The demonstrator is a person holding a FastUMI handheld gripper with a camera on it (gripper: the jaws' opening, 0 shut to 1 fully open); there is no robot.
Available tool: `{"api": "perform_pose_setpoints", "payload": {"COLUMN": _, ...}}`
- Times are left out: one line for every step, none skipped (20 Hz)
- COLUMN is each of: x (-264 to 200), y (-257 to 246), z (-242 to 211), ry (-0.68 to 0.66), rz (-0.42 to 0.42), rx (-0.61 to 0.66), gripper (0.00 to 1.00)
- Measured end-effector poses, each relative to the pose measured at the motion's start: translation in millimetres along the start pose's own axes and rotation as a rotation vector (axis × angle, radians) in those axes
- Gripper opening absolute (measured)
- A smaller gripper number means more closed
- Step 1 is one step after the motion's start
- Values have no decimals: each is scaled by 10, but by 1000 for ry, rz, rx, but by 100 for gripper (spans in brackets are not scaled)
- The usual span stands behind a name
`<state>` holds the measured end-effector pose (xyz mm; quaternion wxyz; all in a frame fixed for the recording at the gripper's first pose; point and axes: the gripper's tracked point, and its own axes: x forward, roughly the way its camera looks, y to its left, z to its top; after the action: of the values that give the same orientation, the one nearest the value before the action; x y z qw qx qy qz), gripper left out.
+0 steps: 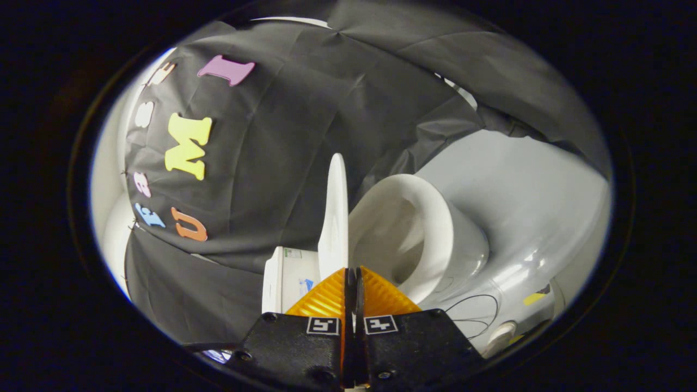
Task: Open the toilet lid.
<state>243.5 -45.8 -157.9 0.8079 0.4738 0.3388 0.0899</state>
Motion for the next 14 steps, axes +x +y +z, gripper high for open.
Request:
{"api": "perform_pose_setpoints", "payload": {"x": -14, "y": 75, "z": -9, "ry": 1, "rz": 8, "rx": -11, "gripper": 4}}
{"api": "perform_pose_setpoints", "payload": {"x": -21, "y": 151, "z": -24, "ry": 0, "rz": 16, "rx": -21, "gripper": 4}}
{"api": "perform_pose_setpoints", "payload": {"x": -17, "y": 208, "z": -23, "ry": 2, "rz": 19, "rx": -31, "gripper": 4}}
{"api": "perform_pose_setpoints", "payload": {"x": -26, "y": 274, "z": -28, "ry": 0, "rz": 21, "rx": -42, "gripper": 5}}
{"api": "perform_pose_setpoints", "payload": {"x": -30, "y": 310, "z": -40, "ry": 1, "rz": 21, "rx": -51, "gripper": 5}}
{"api": "perform_pose_setpoints", "payload": {"x": -32, "y": 378, "z": -50, "ry": 0, "rz": 24, "rx": -62, "gripper": 6}}
{"api": "perform_pose_setpoints", "payload": {"x": -32, "y": 430, "z": -56, "ry": 0, "rz": 25, "rx": -71, "gripper": 6}}
{"api": "perform_pose_setpoints", "payload": {"x": -19, "y": 490, "z": -75, "ry": -1, "rz": 29, "rx": -81, "gripper": 6}}
{"api": "perform_pose_setpoints", "payload": {"x": -23, "y": 535, "z": -75, "ry": -1, "rz": 26, "rx": -92, "gripper": 6}}
{"api": "perform_pose_setpoints", "payload": {"x": -37, "y": 571, "z": -86, "ry": -2, "rz": 24, "rx": -101, "gripper": 7}}
{"api": "perform_pose_setpoints", "payload": {"x": -43, "y": 604, "z": -94, "ry": -5, "rz": 16, "rx": -113, "gripper": 7}}
{"api": "perform_pose_setpoints", "payload": {"x": -48, "y": 640, "z": -97, "ry": -6, "rz": 13, "rx": -124, "gripper": 7}}
{"api": "perform_pose_setpoints", "payload": {"x": -54, "y": 672, "z": -99, "ry": -7, "rz": 7, "rx": -137, "gripper": 7}}
{"api": "perform_pose_setpoints", "payload": {"x": -73, "y": 691, "z": -106, "ry": -7, "rz": 4, "rx": -142, "gripper": 7}}
